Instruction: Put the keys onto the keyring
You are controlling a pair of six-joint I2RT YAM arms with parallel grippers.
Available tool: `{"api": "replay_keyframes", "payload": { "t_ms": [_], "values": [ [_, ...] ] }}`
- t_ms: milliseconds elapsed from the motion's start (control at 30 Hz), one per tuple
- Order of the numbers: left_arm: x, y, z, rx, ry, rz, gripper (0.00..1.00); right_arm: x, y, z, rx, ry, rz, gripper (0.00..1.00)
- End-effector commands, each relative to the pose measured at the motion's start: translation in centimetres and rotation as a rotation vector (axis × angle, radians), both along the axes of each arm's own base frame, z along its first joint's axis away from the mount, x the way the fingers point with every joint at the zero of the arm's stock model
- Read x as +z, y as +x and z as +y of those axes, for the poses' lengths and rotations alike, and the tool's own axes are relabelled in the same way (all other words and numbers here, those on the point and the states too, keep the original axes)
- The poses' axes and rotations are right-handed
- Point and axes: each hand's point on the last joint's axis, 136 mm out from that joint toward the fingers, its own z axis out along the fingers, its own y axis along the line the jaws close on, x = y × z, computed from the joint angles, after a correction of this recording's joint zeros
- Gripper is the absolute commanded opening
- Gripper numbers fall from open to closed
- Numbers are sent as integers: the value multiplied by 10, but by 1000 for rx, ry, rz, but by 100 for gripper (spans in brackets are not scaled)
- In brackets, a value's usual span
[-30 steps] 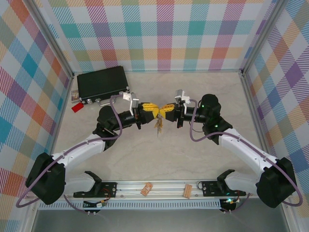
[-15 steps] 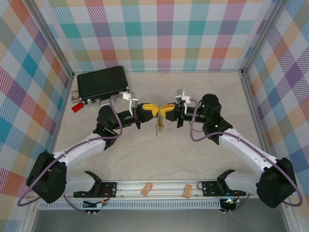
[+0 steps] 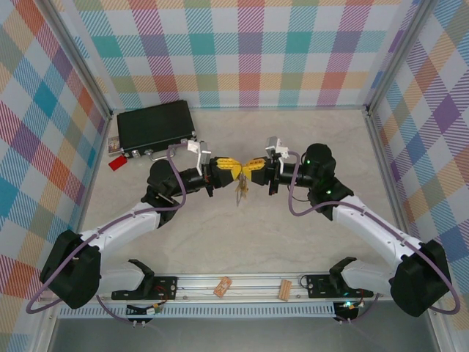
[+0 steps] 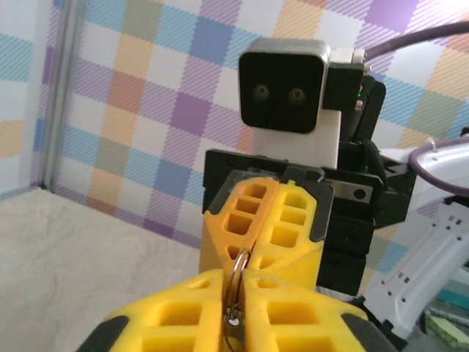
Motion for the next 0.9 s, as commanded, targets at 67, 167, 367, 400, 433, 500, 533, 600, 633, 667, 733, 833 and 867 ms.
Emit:
{"api": "replay_keyframes", "payload": {
  "t_ms": [67, 167, 367, 400, 433, 500, 533, 600, 633, 667, 733, 833, 867],
  "values": [
    [1, -12, -2, -73, 50, -30, 20, 18, -18, -2, 94, 3, -73, 0],
    [1, -10, -1, -55, 56, -38, 14, 19, -22, 0, 133, -14, -60, 0],
    [3, -9, 0, -41, 52, -45, 3, 18, -19, -1, 112, -11, -65, 0],
    [3, -9, 1, -40, 52, -46, 3, 18, -18, -1, 107, -10, -68, 0],
    [3, -9, 1, -38, 51, -46, 1, 18, -18, -1, 104, -10, -69, 0],
    [4, -8, 1, -31, 49, -50, 0, 18, -18, -2, 101, -10, -72, 0],
    [4, -9, 2, -29, 48, -54, 0, 18, -18, -2, 101, -10, -74, 0],
    [5, -9, 2, -28, 46, -53, 0, 18, -17, -2, 96, -12, -69, 0],
    [5, -8, 2, -26, 47, -53, 0, 17, -16, -2, 92, -13, -70, 0],
    [5, -7, 2, -21, 46, -55, 0, 17, -16, -2, 86, -14, -68, 2],
    [5, -6, 3, -9, 49, -58, 0, 16, -14, -3, 70, -22, -64, 15],
    [4, -3, 5, 12, 57, -64, 0, 15, -9, -6, 25, -48, -61, 26],
    [3, -2, 5, 18, 61, -67, 0, 14, -7, -8, 3, -63, -54, 26]
  ]
}}
